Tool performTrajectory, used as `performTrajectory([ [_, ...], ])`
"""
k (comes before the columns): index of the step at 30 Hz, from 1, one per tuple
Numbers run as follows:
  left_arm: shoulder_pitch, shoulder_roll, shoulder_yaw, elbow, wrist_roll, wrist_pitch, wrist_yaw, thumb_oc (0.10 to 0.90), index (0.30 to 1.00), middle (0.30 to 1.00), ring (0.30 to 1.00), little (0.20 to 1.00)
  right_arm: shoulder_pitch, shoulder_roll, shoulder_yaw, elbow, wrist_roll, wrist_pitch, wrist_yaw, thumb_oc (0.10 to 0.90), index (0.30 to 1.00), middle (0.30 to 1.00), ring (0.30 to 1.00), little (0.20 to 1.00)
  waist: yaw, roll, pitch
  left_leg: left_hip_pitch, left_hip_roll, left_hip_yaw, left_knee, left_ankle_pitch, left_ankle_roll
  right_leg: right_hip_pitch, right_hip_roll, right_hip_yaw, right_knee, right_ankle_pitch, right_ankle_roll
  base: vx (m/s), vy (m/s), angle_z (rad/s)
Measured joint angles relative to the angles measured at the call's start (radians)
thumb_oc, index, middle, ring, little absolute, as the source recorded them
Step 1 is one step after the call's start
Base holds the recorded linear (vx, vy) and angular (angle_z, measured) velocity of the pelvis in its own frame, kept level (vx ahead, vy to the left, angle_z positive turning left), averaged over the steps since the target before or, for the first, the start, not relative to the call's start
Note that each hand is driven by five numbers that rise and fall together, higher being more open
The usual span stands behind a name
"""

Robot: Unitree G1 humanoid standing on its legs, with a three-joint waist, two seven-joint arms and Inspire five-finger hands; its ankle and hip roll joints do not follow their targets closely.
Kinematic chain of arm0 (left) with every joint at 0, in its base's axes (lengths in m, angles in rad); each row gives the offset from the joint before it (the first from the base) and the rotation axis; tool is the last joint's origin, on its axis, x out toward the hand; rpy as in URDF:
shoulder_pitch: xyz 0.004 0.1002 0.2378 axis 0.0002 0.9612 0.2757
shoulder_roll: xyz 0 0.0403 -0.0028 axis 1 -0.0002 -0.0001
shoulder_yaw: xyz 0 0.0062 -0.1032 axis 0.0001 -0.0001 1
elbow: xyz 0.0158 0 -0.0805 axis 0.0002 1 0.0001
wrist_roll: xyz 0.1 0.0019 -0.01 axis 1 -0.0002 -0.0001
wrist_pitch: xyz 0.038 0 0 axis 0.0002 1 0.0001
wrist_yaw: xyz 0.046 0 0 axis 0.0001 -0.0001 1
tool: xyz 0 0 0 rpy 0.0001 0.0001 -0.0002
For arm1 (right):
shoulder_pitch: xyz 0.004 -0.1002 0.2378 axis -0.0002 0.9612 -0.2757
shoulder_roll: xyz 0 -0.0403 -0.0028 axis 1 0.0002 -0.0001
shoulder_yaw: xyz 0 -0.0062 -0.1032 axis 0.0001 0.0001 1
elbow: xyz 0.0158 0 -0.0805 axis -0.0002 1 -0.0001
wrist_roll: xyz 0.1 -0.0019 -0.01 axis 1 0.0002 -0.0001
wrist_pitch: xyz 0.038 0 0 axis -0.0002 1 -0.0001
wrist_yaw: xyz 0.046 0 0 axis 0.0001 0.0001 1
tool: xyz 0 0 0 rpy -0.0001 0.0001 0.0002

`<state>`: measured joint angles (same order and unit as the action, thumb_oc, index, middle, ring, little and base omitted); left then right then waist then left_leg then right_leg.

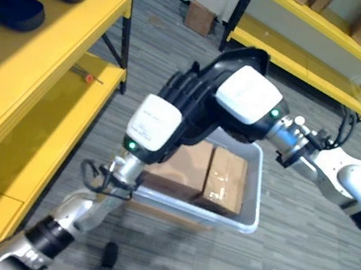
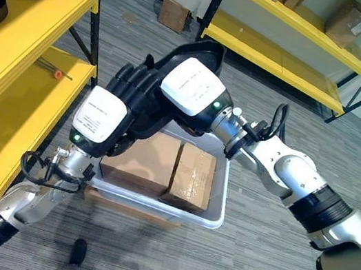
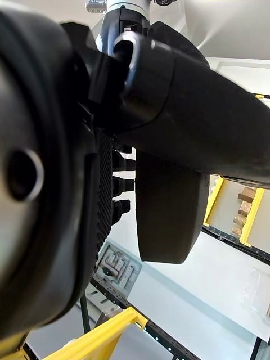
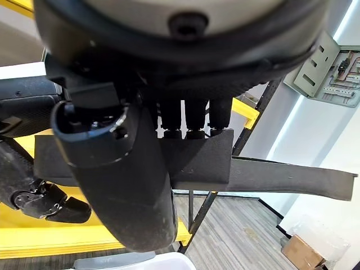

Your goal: Move parts from the plastic box to the shelf.

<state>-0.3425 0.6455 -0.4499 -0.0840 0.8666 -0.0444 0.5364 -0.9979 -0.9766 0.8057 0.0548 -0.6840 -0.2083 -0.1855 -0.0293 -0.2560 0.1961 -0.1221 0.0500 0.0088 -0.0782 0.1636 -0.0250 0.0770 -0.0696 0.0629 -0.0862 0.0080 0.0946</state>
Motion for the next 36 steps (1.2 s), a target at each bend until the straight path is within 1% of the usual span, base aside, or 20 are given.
performTrajectory([
  [3,-0.013,0.000,0.003,0.000,-0.001,0.002,0.020,0.400,0.300,0.300,0.300,0.300,0.011,0.000,0.000,0.004,0.000,0.001,0.000,0.400,0.300,0.300,0.300,0.300,0.000,0.000,0.000,0.000,0.000,0.000,0.000,0.000,0.000,0.000,0.000,0.000,0.000,0.000,0.000,0.00,0.000,0.00],
  [9,-0.041,0.004,0.011,0.006,0.001,0.020,0.014,0.400,0.300,0.300,0.300,0.300,0.021,0.009,-0.002,0.017,0.000,-0.008,-0.004,0.400,0.300,0.300,0.300,0.300,-0.002,0.000,0.000,0.000,0.000,0.000,0.000,0.000,0.000,0.000,0.000,0.000,0.000,0.000,0.000,0.00,0.000,0.00],
  [13,-0.037,0.004,0.003,0.018,0.001,0.020,0.003,0.400,0.300,0.300,0.300,0.300,0.021,0.010,-0.004,0.019,0.001,-0.003,-0.009,0.400,0.300,0.300,0.300,0.300,-0.002,0.000,0.000,0.000,0.000,0.000,0.000,0.000,0.000,0.000,0.000,0.000,0.000,0.000,0.000,0.00,0.000,0.00],
  [16,-0.037,0.005,-0.023,0.018,0.001,0.013,0.000,0.400,0.300,0.300,0.300,0.300,0.020,0.011,-0.010,0.021,0.003,0.005,-0.012,0.400,0.300,0.300,0.300,0.300,0.000,0.000,0.000,-0.001,0.000,-0.001,0.000,0.000,0.000,0.000,0.000,0.000,0.000,0.000,0.000,0.00,0.000,0.00],
  [28,-0.037,0.010,-0.020,0.018,0.002,0.014,0.001,0.400,0.300,0.300,0.300,0.300,0.020,0.013,-0.012,0.020,0.004,0.005,-0.012,0.400,0.300,0.300,0.300,0.300,0.002,0.001,0.000,-0.002,0.000,-0.001,0.000,-0.001,0.001,-0.001,-0.001,-0.001,0.000,-0.001,0.000,0.00,0.000,0.00],
  [30,-0.036,0.010,-0.020,0.018,0.002,0.014,0.002,0.400,0.300,0.300,0.300,0.300,0.039,0.018,-0.034,0.019,0.006,0.002,-0.012,0.400,0.300,0.300,0.300,0.300,0.001,0.002,0.001,-0.003,-0.001,-0.001,0.000,-0.003,0.003,-0.003,-0.001,0.000,0.000,-0.001,-0.001,0.00,0.000,0.00],
  [31,-0.036,0.009,-0.018,0.018,0.002,0.014,0.003,0.400,0.300,0.300,0.300,0.300,0.052,0.024,-0.044,0.018,0.014,0.003,-0.014,0.500,0.440,0.440,0.440,0.440,0.002,0.002,0.001,-0.003,-0.001,-0.001,0.000,-0.003,0.005,-0.003,-0.001,-0.001,0.000,-0.001,-0.001,0.00,0.000,0.00],
  [32,-0.036,0.011,-0.018,0.018,0.002,0.015,0.002,0.400,0.300,0.300,0.300,0.300,0.055,0.024,-0.044,0.018,0.020,0.003,-0.015,0.647,0.646,0.646,0.646,0.646,0.002,0.003,0.001,-0.003,-0.001,-0.001,0.000,-0.003,0.004,-0.003,-0.001,-0.001,0.000,-0.001,-0.001,0.00,0.000,0.00],
  [33,-0.033,0.013,-0.018,0.018,0.002,0.015,0.002,0.400,0.300,0.300,0.300,0.300,0.060,0.026,-0.048,0.017,0.020,0.003,-0.018,0.900,1.000,1.000,1.000,1.000,0.000,0.005,0.001,-0.003,-0.001,-0.001,0.000,-0.003,0.005,-0.003,-0.002,-0.001,0.000,-0.001,-0.001,0.00,0.000,0.00],
  [35,-0.030,0.012,-0.014,0.018,0.002,0.016,0.003,0.400,0.300,0.300,0.300,0.300,0.128,0.034,-0.122,-0.020,0.020,0.004,-0.020,0.900,1.000,1.000,1.000,1.000,0.002,0.011,0.001,-0.003,-0.002,-0.001,0.000,-0.003,0.005,-0.003,-0.002,-0.001,0.000,-0.001,0.000,0.00,0.000,0.00],
  [36,-0.027,0.014,-0.013,0.019,0.002,0.019,0.003,0.400,0.300,0.300,0.300,0.300,0.152,0.034,-0.153,-0.034,0.021,0.004,-0.021,0.900,1.000,1.000,1.000,1.000,0.000,0.019,0.001,-0.003,-0.002,-0.001,0.000,-0.004,0.005,-0.003,-0.002,-0.001,0.000,-0.001,0.000,0.00,0.000,0.00],
])
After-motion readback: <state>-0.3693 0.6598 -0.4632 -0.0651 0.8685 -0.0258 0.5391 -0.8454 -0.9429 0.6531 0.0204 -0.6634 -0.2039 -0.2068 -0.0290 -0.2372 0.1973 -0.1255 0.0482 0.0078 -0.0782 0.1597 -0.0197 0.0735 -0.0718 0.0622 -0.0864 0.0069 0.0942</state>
